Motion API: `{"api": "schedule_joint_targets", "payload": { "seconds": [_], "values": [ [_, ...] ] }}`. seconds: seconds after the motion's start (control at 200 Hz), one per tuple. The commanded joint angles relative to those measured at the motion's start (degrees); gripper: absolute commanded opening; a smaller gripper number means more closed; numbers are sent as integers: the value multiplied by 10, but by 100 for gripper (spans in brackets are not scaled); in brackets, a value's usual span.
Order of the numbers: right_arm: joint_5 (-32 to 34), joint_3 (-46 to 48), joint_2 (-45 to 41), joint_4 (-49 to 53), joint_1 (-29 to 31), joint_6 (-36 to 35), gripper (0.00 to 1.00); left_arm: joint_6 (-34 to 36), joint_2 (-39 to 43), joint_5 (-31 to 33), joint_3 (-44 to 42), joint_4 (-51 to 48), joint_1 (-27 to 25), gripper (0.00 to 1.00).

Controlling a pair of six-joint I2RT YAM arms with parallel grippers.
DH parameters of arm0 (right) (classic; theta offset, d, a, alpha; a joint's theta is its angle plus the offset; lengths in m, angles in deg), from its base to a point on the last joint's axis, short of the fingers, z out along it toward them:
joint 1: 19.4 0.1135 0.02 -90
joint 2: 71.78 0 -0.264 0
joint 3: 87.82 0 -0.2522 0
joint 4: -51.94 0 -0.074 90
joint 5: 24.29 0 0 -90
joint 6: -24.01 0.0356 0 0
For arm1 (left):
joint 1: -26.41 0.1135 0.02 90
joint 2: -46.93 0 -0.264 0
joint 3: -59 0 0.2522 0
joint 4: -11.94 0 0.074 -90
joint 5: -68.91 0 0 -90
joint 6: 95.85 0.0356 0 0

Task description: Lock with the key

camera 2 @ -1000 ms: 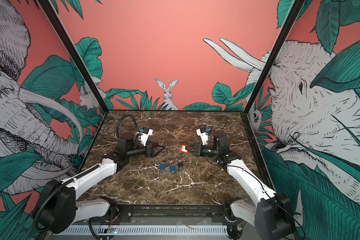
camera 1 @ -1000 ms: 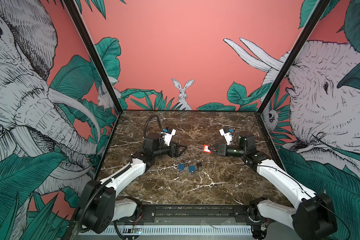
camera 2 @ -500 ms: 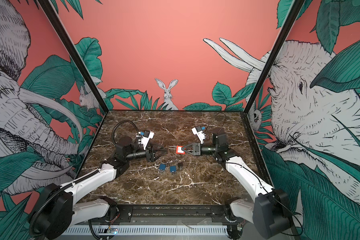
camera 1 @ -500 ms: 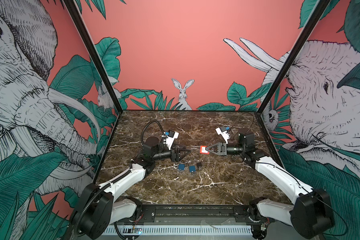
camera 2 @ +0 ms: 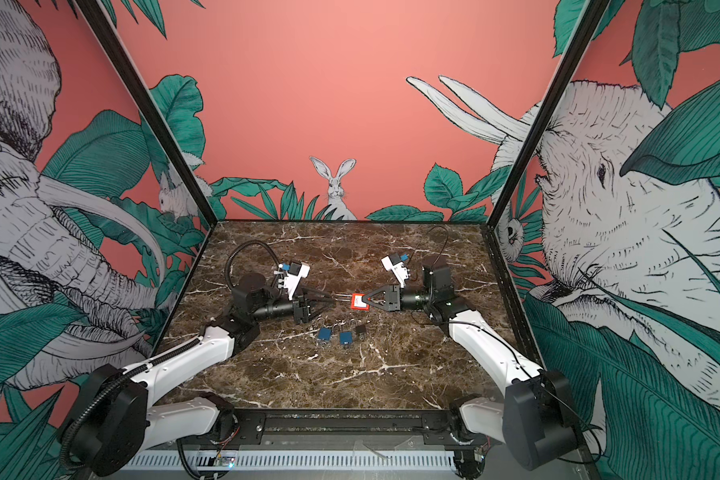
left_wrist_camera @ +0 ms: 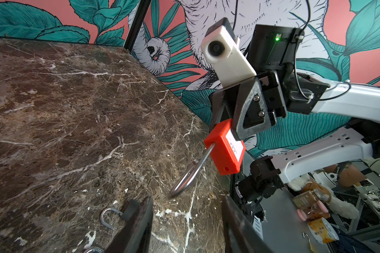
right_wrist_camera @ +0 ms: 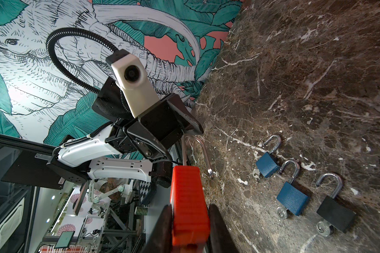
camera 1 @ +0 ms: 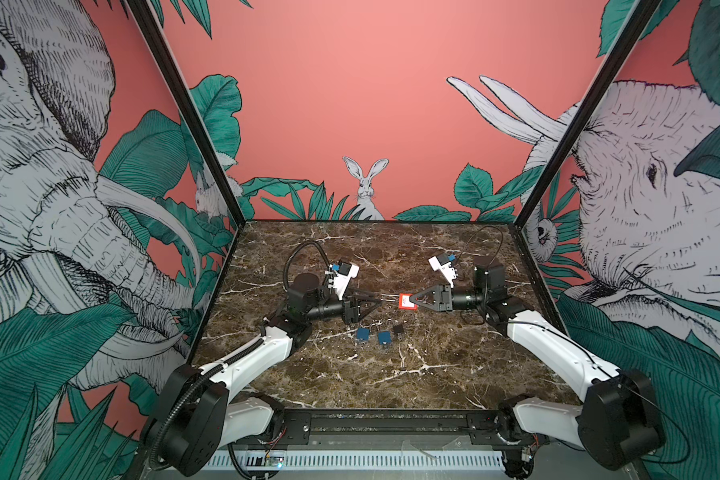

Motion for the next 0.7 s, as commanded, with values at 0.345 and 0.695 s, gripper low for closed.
{"api": "schedule_joint_targets", "payload": {
  "seconds": [0.345, 0.695],
  "values": [
    [5, -3, -6, -41, 8, 4, 0, -39, -29, -4, 27, 52, -14, 43],
    [14, -1, -4, -42, 11, -17, 0, -67, -44, -17, 31, 77, -15, 31]
  ]
}}
